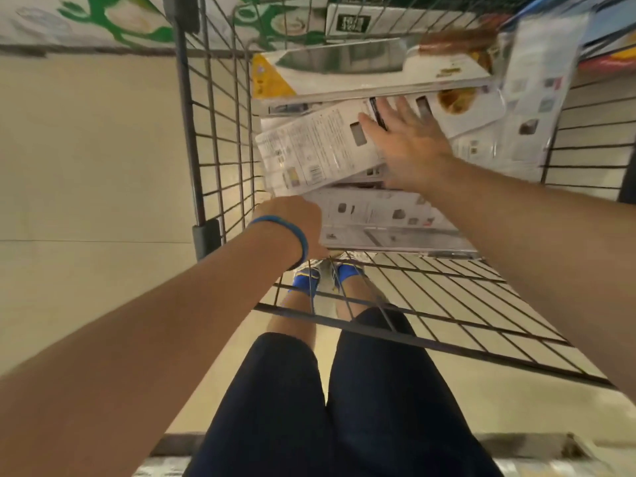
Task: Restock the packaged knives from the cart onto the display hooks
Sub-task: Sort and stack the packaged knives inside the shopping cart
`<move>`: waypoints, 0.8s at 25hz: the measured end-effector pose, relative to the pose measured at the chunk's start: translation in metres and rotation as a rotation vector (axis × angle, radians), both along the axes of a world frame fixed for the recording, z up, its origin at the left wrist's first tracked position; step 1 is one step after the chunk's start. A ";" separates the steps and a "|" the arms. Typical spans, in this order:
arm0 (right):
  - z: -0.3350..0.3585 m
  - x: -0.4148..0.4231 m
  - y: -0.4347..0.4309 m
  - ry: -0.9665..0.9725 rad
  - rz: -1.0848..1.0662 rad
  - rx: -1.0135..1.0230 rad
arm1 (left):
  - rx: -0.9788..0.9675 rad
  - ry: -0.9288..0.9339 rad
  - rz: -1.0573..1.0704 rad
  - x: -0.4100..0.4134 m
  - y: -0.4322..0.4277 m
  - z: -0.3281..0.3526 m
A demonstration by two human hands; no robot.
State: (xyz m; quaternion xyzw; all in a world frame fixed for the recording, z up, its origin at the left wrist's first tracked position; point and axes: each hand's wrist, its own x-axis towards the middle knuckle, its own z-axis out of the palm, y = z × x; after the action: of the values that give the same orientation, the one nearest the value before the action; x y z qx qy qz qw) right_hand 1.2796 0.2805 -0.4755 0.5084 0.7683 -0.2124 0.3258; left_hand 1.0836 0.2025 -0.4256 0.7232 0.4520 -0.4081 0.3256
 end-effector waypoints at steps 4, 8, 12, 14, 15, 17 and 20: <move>-0.008 -0.002 -0.005 0.090 -0.111 0.020 | -0.046 -0.004 0.040 0.002 -0.005 -0.009; 0.001 0.001 0.000 0.091 -0.043 0.041 | -0.025 -0.038 0.051 0.001 -0.002 -0.006; 0.025 0.004 0.005 0.140 -0.046 0.029 | 0.101 -0.137 0.102 -0.001 -0.002 0.007; 0.045 0.005 0.006 0.161 -0.176 0.130 | 0.117 -0.167 0.139 -0.001 0.000 0.019; 0.054 0.006 0.007 0.136 -0.285 0.166 | 0.109 -0.166 0.144 -0.002 0.001 0.027; 0.074 0.011 0.004 0.124 -0.520 0.160 | 0.100 -0.168 0.171 -0.004 -0.001 0.042; 0.110 0.023 -0.010 0.272 -0.891 0.092 | 0.197 -0.224 0.521 -0.007 -0.009 0.067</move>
State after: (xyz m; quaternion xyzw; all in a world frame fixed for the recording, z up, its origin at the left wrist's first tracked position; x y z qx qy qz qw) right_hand 1.3021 0.2707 -0.3652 0.7703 0.5194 -0.3618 0.0764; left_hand 1.0762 0.1933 -0.3588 0.6516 0.6209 -0.1826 0.3957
